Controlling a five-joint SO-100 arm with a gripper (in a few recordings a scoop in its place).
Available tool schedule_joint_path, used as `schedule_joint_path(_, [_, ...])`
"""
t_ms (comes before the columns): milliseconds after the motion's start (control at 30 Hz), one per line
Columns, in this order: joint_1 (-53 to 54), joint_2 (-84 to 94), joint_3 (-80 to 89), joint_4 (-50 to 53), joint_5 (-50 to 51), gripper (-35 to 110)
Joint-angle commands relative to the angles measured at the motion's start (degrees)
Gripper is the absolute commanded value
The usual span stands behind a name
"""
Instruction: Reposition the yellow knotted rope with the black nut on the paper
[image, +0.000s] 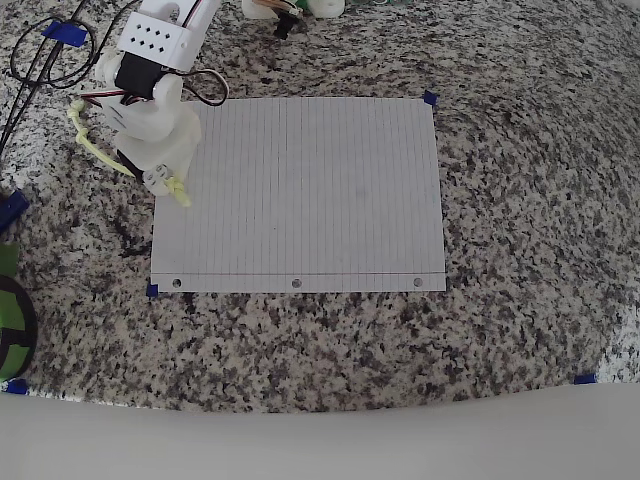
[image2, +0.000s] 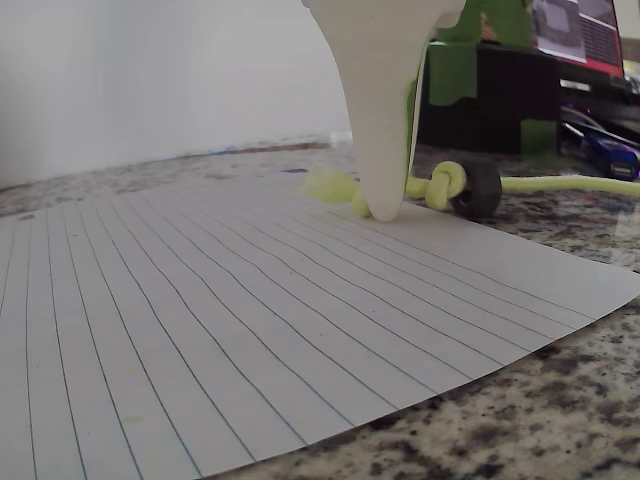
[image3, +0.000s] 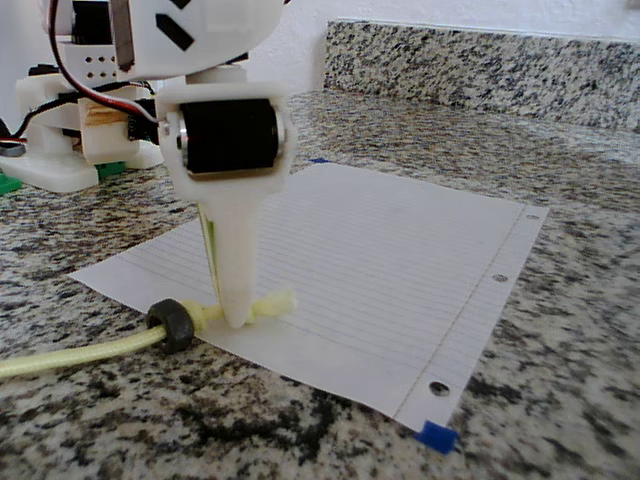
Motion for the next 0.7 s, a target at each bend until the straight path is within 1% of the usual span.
schedule_joint_path(0, [0.4,0.5,-1.5,0.3,-0.1,0])
schedule_joint_path(133, [1.2,2.8,-1.4,0.4,-0.4,0])
schedule_joint_path(333, [3.0,12.7,-0.9,-0.3,-0.8,0])
schedule_joint_path(500, [4.6,23.6,7.3,-9.1,-0.9,0])
schedule_joint_path(667, [6.1,35.8,17.1,-15.4,-0.6,0])
